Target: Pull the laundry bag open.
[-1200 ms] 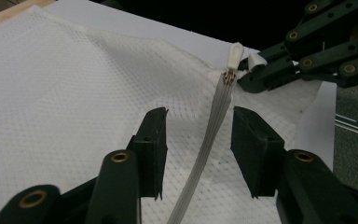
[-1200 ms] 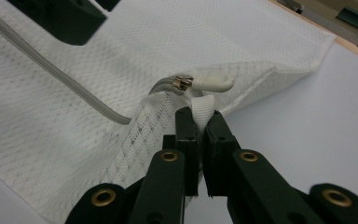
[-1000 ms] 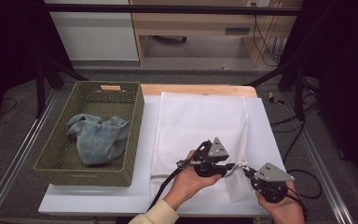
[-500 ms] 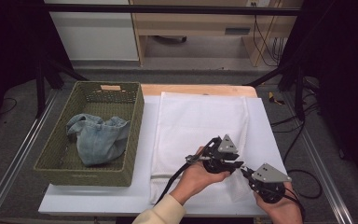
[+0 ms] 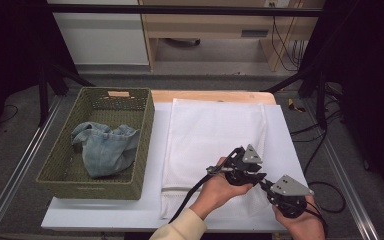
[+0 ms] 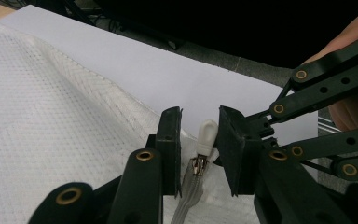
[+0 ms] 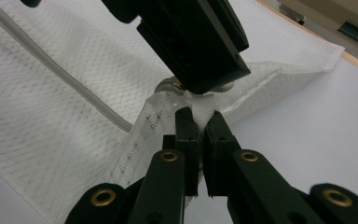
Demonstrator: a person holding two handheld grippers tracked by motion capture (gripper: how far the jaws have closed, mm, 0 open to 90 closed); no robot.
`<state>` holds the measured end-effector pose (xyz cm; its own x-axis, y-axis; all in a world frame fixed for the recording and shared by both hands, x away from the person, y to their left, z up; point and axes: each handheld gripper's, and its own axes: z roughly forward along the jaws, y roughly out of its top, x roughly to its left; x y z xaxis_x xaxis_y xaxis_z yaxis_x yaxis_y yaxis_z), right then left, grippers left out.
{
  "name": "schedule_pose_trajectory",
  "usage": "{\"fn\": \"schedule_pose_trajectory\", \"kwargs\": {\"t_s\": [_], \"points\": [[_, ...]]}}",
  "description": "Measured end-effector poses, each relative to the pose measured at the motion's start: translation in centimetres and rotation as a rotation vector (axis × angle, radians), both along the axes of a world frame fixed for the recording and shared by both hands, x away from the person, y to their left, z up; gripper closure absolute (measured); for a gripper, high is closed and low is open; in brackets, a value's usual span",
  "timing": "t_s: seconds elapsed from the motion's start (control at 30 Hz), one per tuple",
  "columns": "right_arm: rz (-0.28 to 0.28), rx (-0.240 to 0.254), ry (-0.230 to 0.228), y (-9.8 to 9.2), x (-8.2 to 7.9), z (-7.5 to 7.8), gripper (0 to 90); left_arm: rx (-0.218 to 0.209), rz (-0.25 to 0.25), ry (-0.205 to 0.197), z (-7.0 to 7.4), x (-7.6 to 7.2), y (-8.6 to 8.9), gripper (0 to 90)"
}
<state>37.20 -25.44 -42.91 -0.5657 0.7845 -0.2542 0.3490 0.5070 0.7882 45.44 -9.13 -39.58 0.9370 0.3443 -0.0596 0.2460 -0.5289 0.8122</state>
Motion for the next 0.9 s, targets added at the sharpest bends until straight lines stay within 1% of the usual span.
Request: {"fn": "schedule_pose_trajectory", "kwargs": {"t_s": [0.07,0.27,0.3,0.43,0.57,0.7,0.77,0.9], "points": [[-0.001,0.001,-0.002,-0.01,-0.03,0.05,86.4,0.011,0.001,-0.002,0.01,0.08,-0.1,70.0],[-0.001,0.001,0.0,-0.02,-0.02,0.05,86.4,0.019,-0.002,0.011,-0.29,0.28,-0.27,70.2],[-0.002,0.002,0.0,-0.01,-0.02,0.04,86.4,0.027,-0.004,0.011,-0.37,0.33,-0.28,70.9],[0.0,0.001,-0.001,0.02,0.01,-0.01,86.4,0.03,-0.008,0.016,-0.51,0.4,-0.4,73.4],[-0.001,0.0,0.002,0.06,0.0,-0.01,86.4,0.024,-0.011,0.03,-0.68,0.51,-0.51,80.5],[-0.001,0.003,0.0,-0.01,0.04,-0.03,86.4,0.017,0.001,0.03,-0.57,0.41,-0.51,81.3],[-0.007,0.007,0.004,-0.07,0.01,0.0,86.4,0.019,0.002,0.019,-0.45,0.27,-0.42,81.4],[-0.018,0.016,0.012,-0.21,0.04,-0.04,86.4,0.0,0.015,0.019,-0.4,0.06,-0.31,81.5]]}}
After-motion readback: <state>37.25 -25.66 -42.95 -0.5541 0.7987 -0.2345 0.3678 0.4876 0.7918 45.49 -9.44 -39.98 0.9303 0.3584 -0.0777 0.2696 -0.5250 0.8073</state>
